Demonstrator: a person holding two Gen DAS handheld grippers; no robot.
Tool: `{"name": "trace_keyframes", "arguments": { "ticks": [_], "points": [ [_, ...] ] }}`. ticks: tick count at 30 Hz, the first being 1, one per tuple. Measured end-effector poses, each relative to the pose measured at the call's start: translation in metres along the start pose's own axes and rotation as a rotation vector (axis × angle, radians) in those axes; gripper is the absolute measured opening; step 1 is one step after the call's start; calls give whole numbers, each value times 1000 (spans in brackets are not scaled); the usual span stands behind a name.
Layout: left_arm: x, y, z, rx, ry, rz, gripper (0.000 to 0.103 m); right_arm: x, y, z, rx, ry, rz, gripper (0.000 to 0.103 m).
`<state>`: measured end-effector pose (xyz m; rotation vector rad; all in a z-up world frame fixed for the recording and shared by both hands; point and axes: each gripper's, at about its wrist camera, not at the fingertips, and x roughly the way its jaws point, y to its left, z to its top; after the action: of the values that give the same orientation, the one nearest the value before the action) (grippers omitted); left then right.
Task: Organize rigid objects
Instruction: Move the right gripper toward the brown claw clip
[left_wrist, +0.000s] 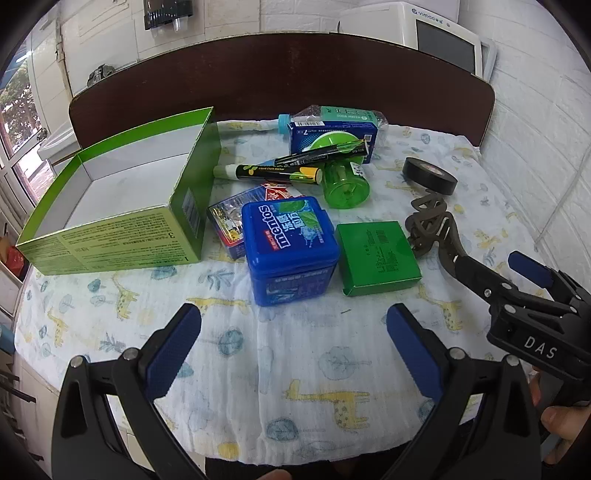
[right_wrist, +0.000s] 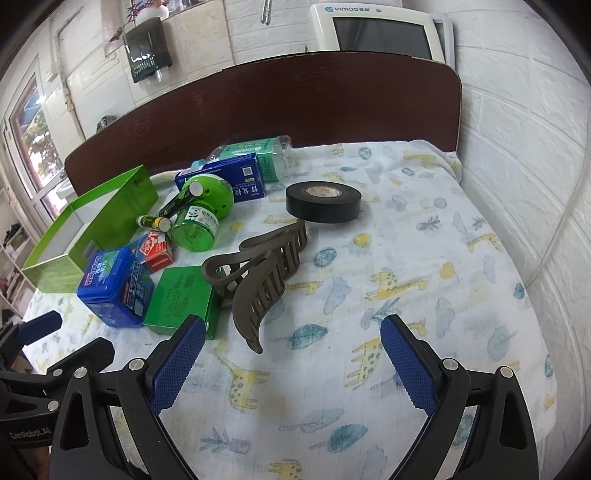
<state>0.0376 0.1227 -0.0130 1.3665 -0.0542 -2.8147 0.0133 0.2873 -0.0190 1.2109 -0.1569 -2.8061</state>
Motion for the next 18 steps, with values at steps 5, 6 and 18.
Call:
{"name": "trace_keyframes", "arguments": {
  "ticks": [5,6,18],
  "points": [
    [7,2,2,-16,9,-11,100,1,0,1,3,2,-4,96],
    [8,2,3,-19,13,-13,100,1,0,1,2,4,-4,96],
    [13,7,2,-39,21,-25,100,12,-1,1,4,23,-23,96]
  ]
}}
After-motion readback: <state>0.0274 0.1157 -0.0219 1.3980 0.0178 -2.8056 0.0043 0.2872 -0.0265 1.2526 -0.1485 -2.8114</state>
